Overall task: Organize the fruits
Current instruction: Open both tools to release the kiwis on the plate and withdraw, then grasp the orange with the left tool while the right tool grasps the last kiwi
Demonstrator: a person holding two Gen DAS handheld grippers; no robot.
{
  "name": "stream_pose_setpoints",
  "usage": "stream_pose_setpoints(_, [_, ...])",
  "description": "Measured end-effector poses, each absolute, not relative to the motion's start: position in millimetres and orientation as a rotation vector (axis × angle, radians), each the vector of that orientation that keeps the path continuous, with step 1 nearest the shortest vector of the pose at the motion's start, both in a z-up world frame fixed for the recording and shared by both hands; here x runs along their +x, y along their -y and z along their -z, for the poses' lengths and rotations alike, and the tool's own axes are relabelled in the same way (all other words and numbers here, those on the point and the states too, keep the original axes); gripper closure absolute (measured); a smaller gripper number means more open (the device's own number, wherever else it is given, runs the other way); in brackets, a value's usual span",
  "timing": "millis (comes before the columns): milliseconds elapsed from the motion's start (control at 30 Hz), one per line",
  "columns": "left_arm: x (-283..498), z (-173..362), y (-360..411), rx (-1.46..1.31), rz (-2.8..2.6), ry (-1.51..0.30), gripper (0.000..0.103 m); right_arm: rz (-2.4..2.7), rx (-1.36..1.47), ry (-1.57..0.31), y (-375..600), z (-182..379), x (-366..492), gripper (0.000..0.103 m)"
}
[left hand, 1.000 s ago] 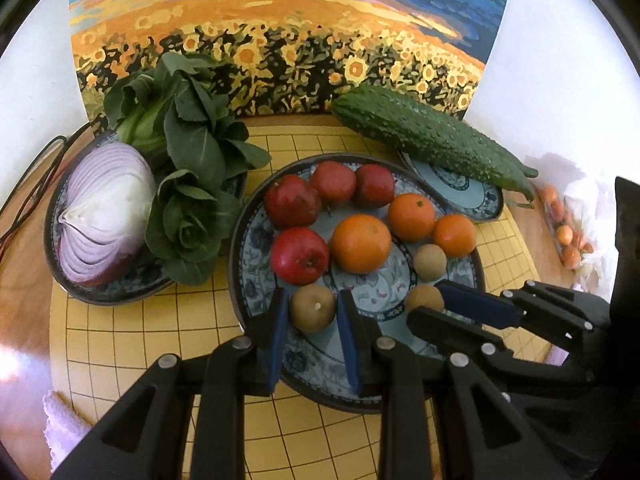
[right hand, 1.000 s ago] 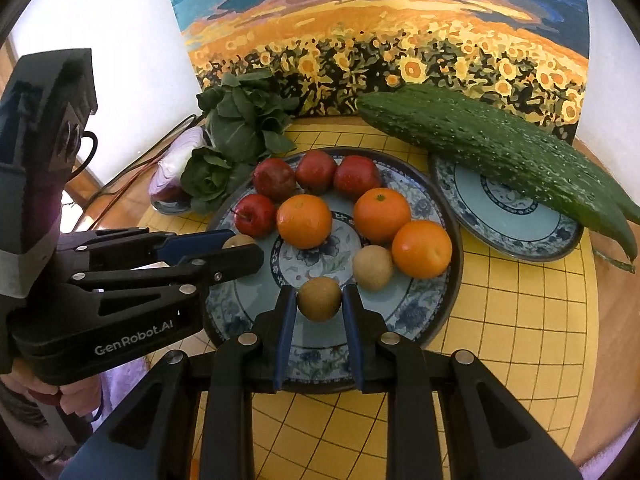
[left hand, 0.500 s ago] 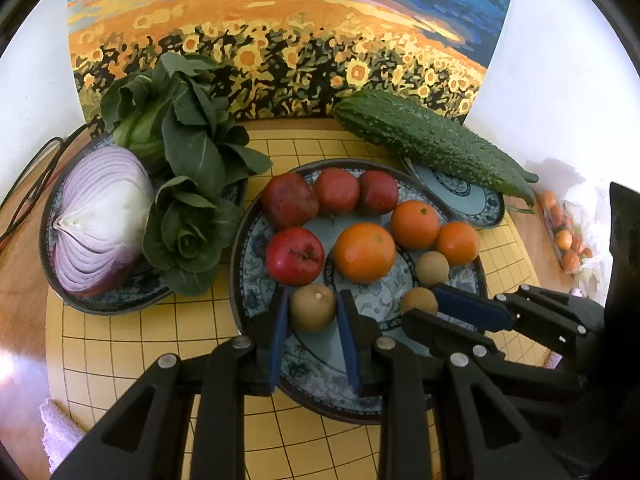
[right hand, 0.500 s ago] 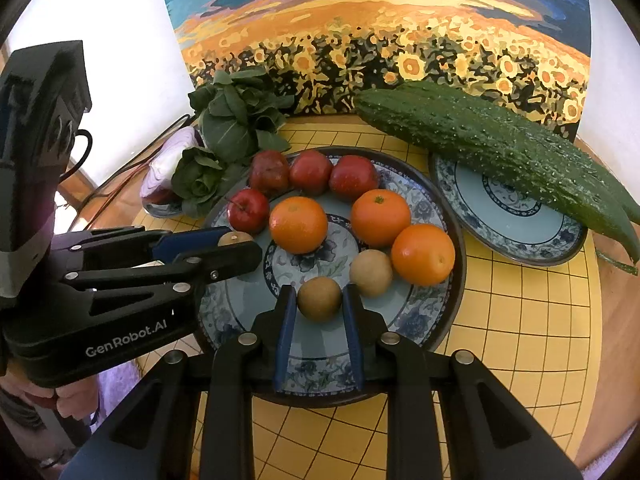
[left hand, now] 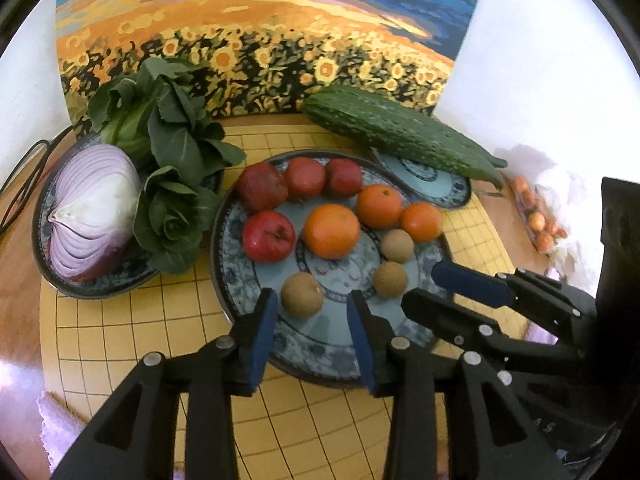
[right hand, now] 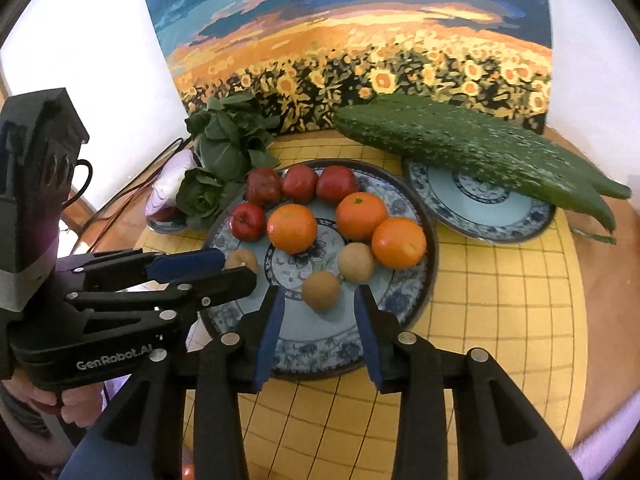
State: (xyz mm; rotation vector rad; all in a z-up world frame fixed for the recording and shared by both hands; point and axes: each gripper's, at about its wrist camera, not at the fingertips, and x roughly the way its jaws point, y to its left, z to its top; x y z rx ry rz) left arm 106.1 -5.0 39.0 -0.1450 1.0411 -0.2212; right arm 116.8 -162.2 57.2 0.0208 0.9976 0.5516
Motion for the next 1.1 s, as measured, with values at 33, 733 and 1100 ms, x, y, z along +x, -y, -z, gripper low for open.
stream_pose_setpoints(33, [104.5,-39.6,5.7,-0.141,0.229,-1.041,0.063,-0.541,0.024,-0.995,163.6,-58.0,113.2,0.064])
stream_pose_setpoints(733, [46.5,-56.8,11.9,-0.172,0.217,-1.045,0.06,-0.478,0.033,-0.993,195.4,-69.4,48.2,0.064])
stream_pose_setpoints(1100, [1.1,-59.1,35.0,-0.193,0.174,-1.064,0.06,-0.514,0.031,-0.997,224.3,-72.0,21.5,0.064])
